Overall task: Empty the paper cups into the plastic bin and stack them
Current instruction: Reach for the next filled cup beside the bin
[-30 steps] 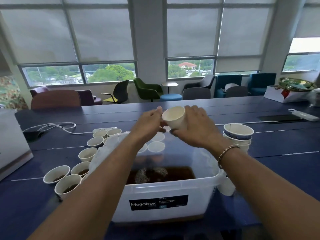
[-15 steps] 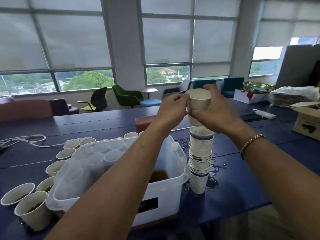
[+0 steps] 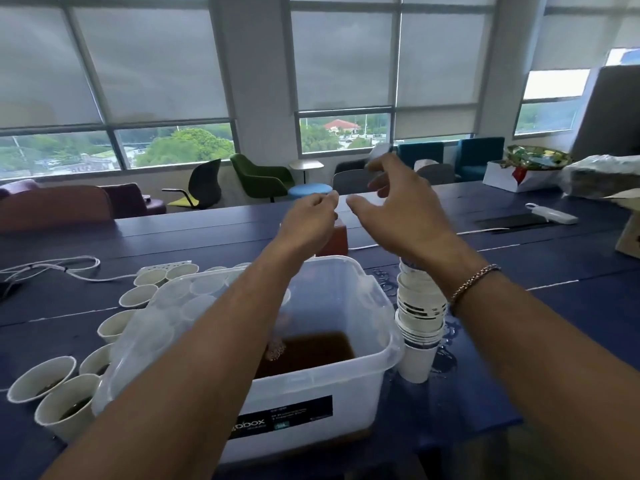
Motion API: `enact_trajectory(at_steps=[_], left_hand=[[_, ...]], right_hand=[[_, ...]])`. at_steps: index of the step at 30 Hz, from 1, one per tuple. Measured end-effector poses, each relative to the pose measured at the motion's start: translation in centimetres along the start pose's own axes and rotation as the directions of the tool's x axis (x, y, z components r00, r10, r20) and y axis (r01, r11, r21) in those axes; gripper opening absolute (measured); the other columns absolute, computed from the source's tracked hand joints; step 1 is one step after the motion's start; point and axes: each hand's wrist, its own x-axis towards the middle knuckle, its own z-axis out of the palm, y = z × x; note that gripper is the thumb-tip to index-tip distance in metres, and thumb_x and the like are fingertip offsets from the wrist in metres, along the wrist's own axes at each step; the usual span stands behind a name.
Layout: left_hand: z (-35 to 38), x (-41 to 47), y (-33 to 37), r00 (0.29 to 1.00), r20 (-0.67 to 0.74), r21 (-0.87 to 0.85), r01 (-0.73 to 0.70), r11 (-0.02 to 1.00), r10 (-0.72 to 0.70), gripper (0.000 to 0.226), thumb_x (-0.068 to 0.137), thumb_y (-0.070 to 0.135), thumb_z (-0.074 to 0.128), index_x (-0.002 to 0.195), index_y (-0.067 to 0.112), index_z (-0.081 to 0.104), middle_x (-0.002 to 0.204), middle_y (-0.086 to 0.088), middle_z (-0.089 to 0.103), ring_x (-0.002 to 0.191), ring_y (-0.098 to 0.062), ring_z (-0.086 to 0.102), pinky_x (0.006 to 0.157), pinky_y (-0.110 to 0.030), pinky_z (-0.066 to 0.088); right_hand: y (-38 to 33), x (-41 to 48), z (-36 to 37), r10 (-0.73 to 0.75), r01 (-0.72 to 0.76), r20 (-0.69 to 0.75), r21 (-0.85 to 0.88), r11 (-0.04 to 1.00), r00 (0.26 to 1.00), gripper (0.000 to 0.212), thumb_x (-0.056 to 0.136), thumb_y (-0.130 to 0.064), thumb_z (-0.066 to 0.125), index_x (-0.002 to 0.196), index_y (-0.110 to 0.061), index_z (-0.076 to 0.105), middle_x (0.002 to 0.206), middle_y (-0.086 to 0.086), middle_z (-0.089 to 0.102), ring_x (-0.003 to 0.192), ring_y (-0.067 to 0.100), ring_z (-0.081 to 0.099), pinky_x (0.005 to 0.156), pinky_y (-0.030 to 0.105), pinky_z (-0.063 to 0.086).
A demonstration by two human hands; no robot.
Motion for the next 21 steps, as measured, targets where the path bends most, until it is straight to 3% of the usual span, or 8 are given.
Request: enact_trajectory(at_steps=[2, 5, 8, 11, 13, 16, 19, 21], left_hand=[[-1.9, 0.9, -1.6, 1.000, -0.019, 0.100, 0.004, 0.995, -0.002, 0.038, 0.097, 0.044, 0.043, 0.106, 0.017, 0.069, 0.105, -0.006, 0.070, 0.099, -0.026, 0.066, 0.094, -0.049, 0.052], [-5.2, 2.7, -4.4, 0.998, -0.031, 0.253, 0.054, 0.966, -0.047, 0.029, 0.100, 0.030, 0.047, 0.111, 0.013, 0.067, 0.110, -0.010, 0.068, 0.098, -0.027, 0.063, 0.090, -0.044, 0.053], [-8.0, 4.8, -6.1, 0.993, -0.057, 0.337, 0.114, 0.935, -0.100, 0.018, 0.099, 0.026, 0.051, 0.102, 0.017, 0.066, 0.108, -0.009, 0.068, 0.094, -0.025, 0.062, 0.086, -0.040, 0.053], [-9.9, 7.6, -7.2, 0.991, -0.074, 0.374, 0.127, 0.919, -0.107, 0.020, 0.100, 0.028, 0.049, 0.103, 0.018, 0.066, 0.109, -0.006, 0.067, 0.088, -0.021, 0.060, 0.084, -0.033, 0.050], [-10.3, 9.1, -7.8, 0.992, -0.069, 0.377, 0.127, 0.917, -0.109, 0.024, 0.100, 0.029, 0.049, 0.110, 0.016, 0.067, 0.112, -0.005, 0.066, 0.093, -0.021, 0.059, 0.087, -0.031, 0.048], [-10.1, 10.7, -8.6, 0.994, -0.028, 0.401, 0.111, 0.909, -0.109, 0.024, 0.100, 0.027, 0.049, 0.112, 0.016, 0.068, 0.113, -0.004, 0.067, 0.095, -0.019, 0.060, 0.083, -0.029, 0.044], [-9.6, 12.2, -9.4, 0.995, 0.032, 0.421, 0.068, 0.905, -0.090, 0.028, 0.101, 0.025, 0.048, 0.121, 0.015, 0.065, 0.121, -0.003, 0.065, 0.105, -0.020, 0.059, 0.087, -0.030, 0.044], [-9.3, 13.0, -9.8, 0.995, 0.058, 0.410, 0.049, 0.911, -0.079, 0.029, 0.101, 0.025, 0.049, 0.122, 0.013, 0.065, 0.122, -0.004, 0.065, 0.105, -0.022, 0.059, 0.087, -0.029, 0.044]], right_hand=[[-1.5, 0.6, 2.4, -0.015, 0.012, 0.037, 0.057, 0.998, 0.999, 0.034, 0.086, -0.040, 0.063, 0.116, -0.027, 0.055, 0.107, -0.006, 0.064, 0.094, 0.015, 0.060, 0.083, 0.033, 0.052], [-2.5, 2.3, 6.7, 0.031, -0.053, 0.173, 0.125, 0.991, 0.984, 0.022, 0.088, -0.035, 0.061, 0.108, -0.026, 0.061, 0.096, -0.006, 0.063, 0.086, 0.014, 0.059, 0.081, 0.032, 0.051], [-2.0, 4.6, 11.0, 0.113, -0.157, 0.300, 0.127, 0.979, 0.947, 0.010, 0.088, -0.035, 0.056, 0.095, -0.030, 0.061, 0.086, -0.009, 0.058, 0.091, 0.018, 0.059, 0.090, 0.042, 0.051], [-0.8, 7.4, 14.6, 0.169, -0.196, 0.403, 0.028, 0.980, 0.900, 0.019, 0.091, -0.020, 0.050, 0.097, -0.015, 0.068, 0.096, 0.005, 0.066, 0.098, 0.024, 0.060, 0.093, 0.042, 0.050], [0.5, 8.9, 16.7, 0.194, -0.194, 0.495, -0.053, 0.980, 0.847, 0.027, 0.092, -0.013, 0.046, 0.104, -0.004, 0.069, 0.106, 0.012, 0.066, 0.097, 0.025, 0.058, 0.089, 0.037, 0.050], [1.9, 10.7, 19.5, 0.305, -0.208, 0.650, -0.224, 0.952, 0.696, 0.029, 0.092, -0.012, 0.047, 0.110, -0.003, 0.068, 0.112, 0.010, 0.065, 0.094, 0.025, 0.056, 0.079, 0.029, 0.045], [3.3, 12.2, 21.8, 0.396, -0.081, 0.751, -0.420, 0.904, 0.528, 0.026, 0.091, -0.011, 0.057, 0.115, -0.006, 0.065, 0.105, 0.003, 0.064, 0.089, 0.022, 0.062, 0.066, 0.022, 0.051], [3.8, 12.5, 22.4, 0.379, 0.120, 0.795, -0.485, 0.866, 0.474, 0.027, 0.087, -0.012, 0.062, 0.113, -0.003, 0.064, 0.088, 0.004, 0.062, 0.074, 0.020, 0.061, 0.054, 0.024, 0.050]])
